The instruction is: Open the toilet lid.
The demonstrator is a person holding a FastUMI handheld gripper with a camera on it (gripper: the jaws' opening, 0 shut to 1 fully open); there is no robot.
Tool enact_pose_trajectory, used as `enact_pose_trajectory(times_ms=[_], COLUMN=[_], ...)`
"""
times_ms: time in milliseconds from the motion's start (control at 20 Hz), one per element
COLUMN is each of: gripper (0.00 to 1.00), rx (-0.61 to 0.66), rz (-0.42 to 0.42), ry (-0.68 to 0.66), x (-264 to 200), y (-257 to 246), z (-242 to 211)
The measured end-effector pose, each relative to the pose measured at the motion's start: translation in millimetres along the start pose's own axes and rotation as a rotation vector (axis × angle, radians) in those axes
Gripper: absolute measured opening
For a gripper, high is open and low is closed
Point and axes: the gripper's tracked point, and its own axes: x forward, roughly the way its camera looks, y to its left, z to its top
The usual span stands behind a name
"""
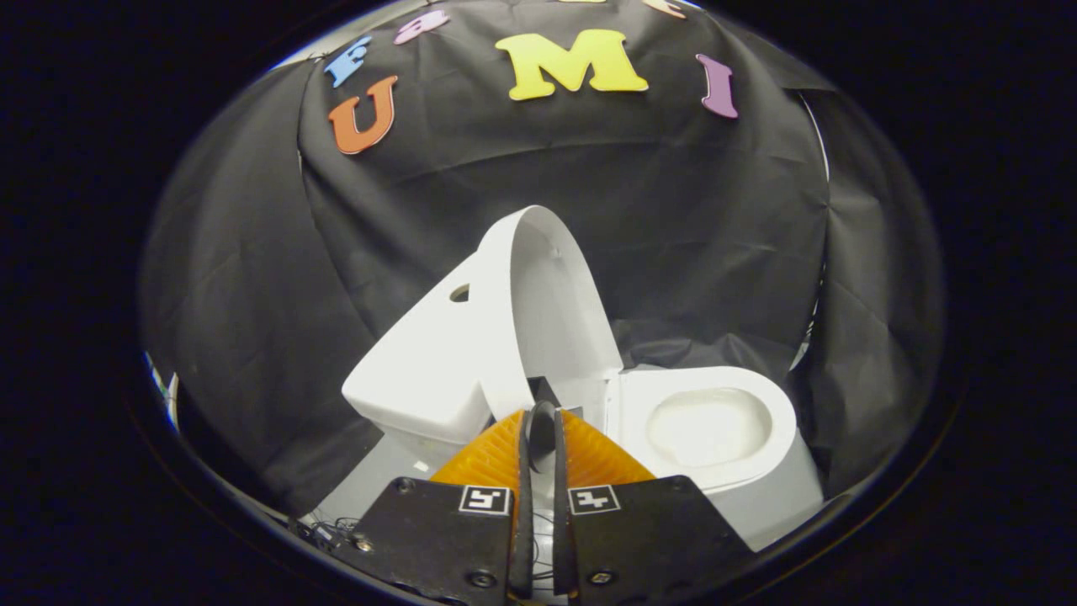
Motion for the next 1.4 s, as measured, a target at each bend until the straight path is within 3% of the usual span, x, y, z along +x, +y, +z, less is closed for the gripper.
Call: enact_pose_trajectory(times_ms=[250, 550, 850, 950, 1050, 1200, 1250, 1300, 1400], gripper=[0.13, 0.22, 0.48, 0.50, 0.61, 0.63, 0.68, 0.82, 0.87], rx=[-0.058, -0.049, 0.090, 0.086, 0.062, 0.026, 0.015, 0.003, -0.020], rz=[-0.029, 0.005, 0.092, 0.097, 0.100, 0.096, 0.093, 0.084, 0.063], ry=[-0.014, 0.036, 0.125, 0.126, 0.119, 0.095, 0.088, 0.087, 0.085], x=[-0.3, 5.0, 11.6, 8.0, 5.0, -1.1, -5.2, -6.2, -10.4], y=[-3.1, -3.0, -4.9, -5.8, -8.6, -17.5, -21.8, -27.1, -38.6], z=[-0.3, -12.9, -36.5, -40.0, -39.8, -32.6, -31.6, -33.0, -35.1])
